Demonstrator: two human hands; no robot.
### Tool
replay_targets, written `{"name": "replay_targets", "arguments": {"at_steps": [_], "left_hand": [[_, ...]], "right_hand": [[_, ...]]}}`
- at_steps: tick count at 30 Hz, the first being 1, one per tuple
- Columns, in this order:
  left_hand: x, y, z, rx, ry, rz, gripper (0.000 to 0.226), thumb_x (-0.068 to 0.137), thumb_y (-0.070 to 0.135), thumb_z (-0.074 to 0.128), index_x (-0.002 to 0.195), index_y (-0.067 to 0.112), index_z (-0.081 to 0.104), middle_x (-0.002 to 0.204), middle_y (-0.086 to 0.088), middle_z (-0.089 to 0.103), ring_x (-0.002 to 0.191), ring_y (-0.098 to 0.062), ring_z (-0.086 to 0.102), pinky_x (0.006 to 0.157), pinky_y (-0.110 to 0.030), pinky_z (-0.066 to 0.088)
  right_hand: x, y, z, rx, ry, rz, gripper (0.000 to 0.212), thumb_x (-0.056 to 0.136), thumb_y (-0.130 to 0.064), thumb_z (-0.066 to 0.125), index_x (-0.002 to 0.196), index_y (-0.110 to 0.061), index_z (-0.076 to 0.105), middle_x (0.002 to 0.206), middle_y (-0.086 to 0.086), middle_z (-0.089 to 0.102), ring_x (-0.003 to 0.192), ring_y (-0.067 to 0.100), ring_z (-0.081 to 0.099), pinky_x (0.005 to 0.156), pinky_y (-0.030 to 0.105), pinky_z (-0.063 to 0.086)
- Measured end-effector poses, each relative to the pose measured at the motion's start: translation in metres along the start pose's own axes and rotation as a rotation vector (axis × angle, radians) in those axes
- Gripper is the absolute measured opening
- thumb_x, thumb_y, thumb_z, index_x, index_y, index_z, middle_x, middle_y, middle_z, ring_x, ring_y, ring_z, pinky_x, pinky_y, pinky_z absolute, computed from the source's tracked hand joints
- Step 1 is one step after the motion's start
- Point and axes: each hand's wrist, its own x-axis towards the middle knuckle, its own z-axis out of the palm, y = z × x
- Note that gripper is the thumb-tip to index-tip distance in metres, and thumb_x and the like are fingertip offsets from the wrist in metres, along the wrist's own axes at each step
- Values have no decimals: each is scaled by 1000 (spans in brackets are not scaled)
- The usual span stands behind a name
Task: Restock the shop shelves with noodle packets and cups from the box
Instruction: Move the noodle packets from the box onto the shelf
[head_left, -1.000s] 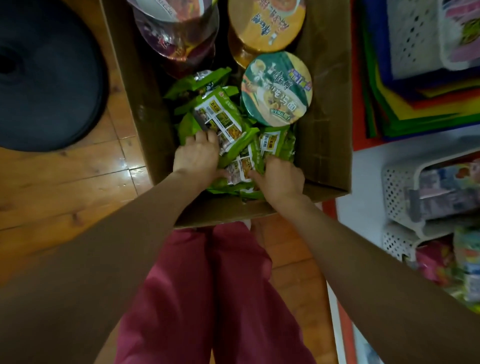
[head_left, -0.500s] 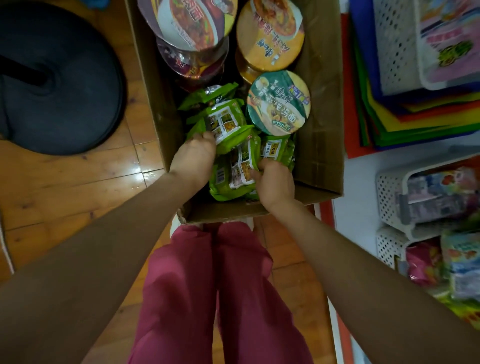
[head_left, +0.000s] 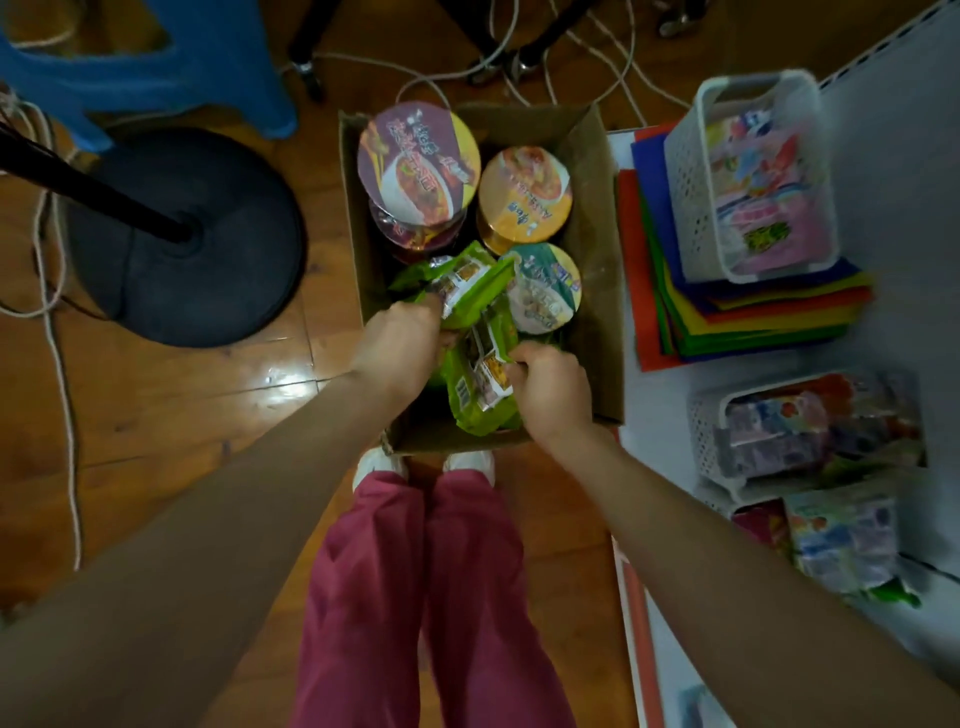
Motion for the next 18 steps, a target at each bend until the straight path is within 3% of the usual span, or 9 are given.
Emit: {"name": "replay_targets", "arguments": {"at_steps": [4,10,14,18], "left_hand": [[-11,12,-21,106,54,-13,29,98,18,45,118,-2,44,109,-25,62,97,-41,60,72,-42,42],[-46,38,-82,218,152,-26,28,93,-1,43,121,1,41,112,-20,59,99,-40,60,65,-40,39],[-80,57,-133,191,231,21,46,89,-6,41,134,5,36,117,-21,54,102,-40,55,63,-37,32],[-120,72,-188,84,303,74,46,90,1,43,136,7,39,120,-21,53,105,-41,52,71,-43,40]], "right_hand": [[-9,2,-23,-33,14,6,23,92,-13,49,102,2,63,103,22,63,97,38,58,77,43,48],[-41,-9,-77,-21,96,-74,20,91,-11,52,99,1,65,105,20,64,98,39,58,79,46,48],[-75,-30,-122,9,170,-166,17,89,-7,55,99,2,66,105,19,66,98,37,60,80,46,49],[-114,-57,-171,28,240,-211,19,89,-7,56,102,-3,68,105,16,68,98,33,61,80,41,48]]}}
